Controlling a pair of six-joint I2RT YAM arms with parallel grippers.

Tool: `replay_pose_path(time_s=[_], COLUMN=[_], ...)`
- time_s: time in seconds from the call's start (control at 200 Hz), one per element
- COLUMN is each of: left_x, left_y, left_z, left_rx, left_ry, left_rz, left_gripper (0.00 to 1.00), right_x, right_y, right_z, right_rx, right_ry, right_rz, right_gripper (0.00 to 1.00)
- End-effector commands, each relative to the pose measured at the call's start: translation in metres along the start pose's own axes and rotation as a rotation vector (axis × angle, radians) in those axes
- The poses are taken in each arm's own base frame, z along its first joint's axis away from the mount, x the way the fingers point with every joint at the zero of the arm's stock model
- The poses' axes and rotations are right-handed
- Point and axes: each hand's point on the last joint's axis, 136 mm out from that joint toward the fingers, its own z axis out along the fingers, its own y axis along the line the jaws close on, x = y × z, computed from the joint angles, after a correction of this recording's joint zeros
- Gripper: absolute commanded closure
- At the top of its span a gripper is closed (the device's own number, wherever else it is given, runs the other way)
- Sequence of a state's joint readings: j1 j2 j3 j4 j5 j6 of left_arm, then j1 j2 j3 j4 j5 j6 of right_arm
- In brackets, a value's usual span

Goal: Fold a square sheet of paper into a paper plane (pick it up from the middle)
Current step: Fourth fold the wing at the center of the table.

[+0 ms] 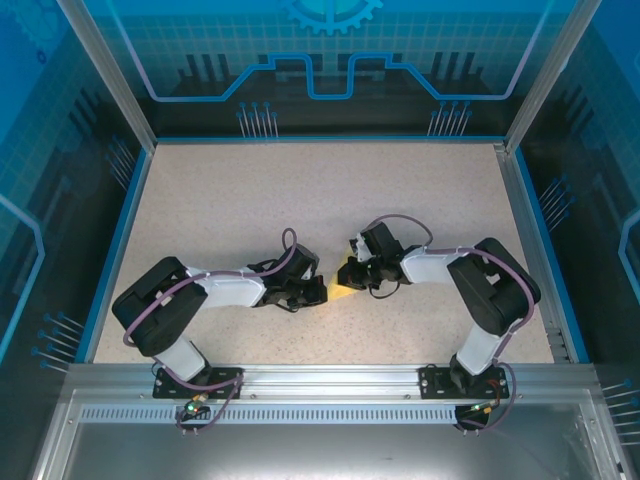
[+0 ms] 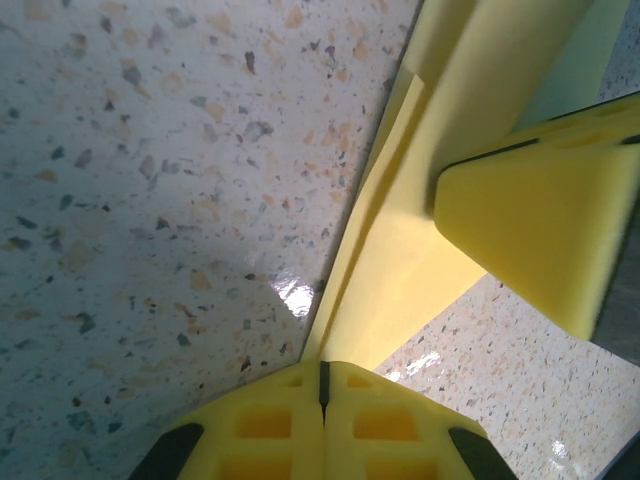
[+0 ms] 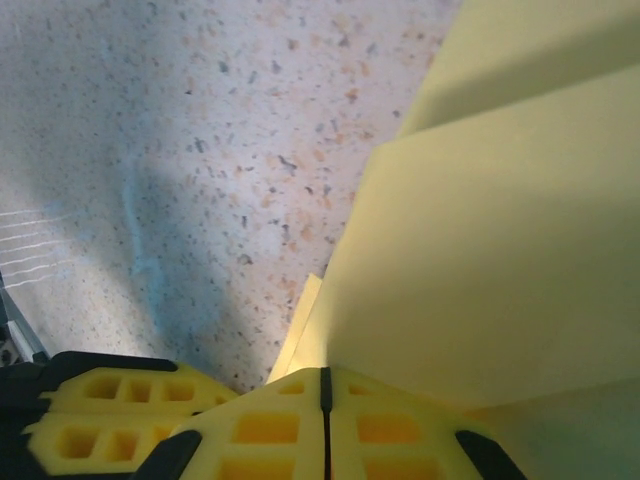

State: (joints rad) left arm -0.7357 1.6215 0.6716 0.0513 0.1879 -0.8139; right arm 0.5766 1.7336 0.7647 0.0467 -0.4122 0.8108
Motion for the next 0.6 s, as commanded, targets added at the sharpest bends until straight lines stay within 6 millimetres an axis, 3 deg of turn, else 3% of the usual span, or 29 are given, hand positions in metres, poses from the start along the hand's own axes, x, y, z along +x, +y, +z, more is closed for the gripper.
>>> replay_pose_path(time_s=[0.0, 0.265, 0.59], left_x=[0.018, 0.015, -0.013], left_y=[0.031, 0.021, -0.029], left_z=[0.002, -0.004, -0.022], left_rx=[-0.114, -0.086, 0.078], left_ry=[0.067, 0.061, -0.039], left_rz=[-0.044, -0.022, 0.036], left_gripper=[1.0, 1.0, 0.97], right_x=[-0.007, -0.008, -0.004], right_y=[0.0, -0.001, -0.006], right_z=[0.002, 0.005, 0.005], right_rx=[-0.015, -0.017, -0.001], right_ry=[-0.005, -0.001, 0.006], right_rz=[-0.013, -0.012, -0.007], right_gripper=[0.94, 0.94, 0.94])
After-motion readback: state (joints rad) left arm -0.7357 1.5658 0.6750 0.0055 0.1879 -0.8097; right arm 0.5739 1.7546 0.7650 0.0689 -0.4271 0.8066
